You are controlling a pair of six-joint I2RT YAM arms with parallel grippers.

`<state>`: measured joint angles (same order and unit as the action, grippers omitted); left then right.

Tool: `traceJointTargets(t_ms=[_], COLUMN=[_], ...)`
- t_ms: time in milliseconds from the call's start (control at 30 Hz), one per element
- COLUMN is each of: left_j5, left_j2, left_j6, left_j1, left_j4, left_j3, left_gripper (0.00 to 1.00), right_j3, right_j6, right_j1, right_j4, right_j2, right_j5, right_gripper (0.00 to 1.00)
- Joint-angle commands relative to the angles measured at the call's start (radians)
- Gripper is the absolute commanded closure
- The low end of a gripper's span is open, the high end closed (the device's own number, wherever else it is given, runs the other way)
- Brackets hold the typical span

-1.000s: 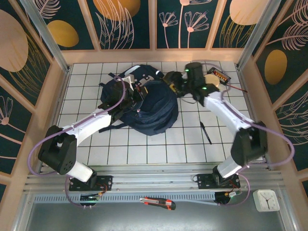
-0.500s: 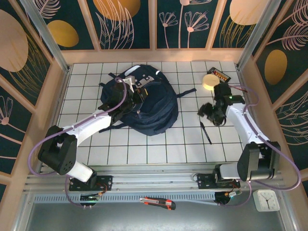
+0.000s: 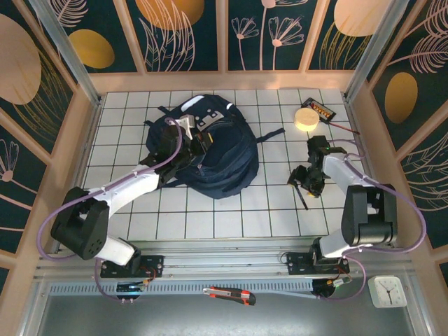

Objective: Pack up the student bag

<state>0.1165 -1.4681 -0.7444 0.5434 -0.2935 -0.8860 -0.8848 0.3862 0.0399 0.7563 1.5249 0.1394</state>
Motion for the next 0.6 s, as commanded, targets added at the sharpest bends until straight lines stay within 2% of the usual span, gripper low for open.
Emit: traceJointTargets(t_ms=[0,433,567], left_j5=[0.011,0.019,0.025], left_j2=[0.054,0.042,0.025], left_j6=[-0.003,-0.011,-0.018], left_j1=[-0.003,-0.005,-0.004], left_j4=[-0.092,-0.101,-0.108], left_j3=[-0.001,-0.005,-0.013], left_gripper=[1.0,1.0,1.0], right_j3=[0.014,0.076,0.07], right_j6=[-0.038,-0.034,-0.026], right_j1=[-0.019,-0.028,-0.021], right_j4=[-0.048,-0.101,-0.09], right_j2=[0.035,0.072,0.051], right_j5=[0.012,0.088,0.098], right_gripper=[0.31,0.31,0.34])
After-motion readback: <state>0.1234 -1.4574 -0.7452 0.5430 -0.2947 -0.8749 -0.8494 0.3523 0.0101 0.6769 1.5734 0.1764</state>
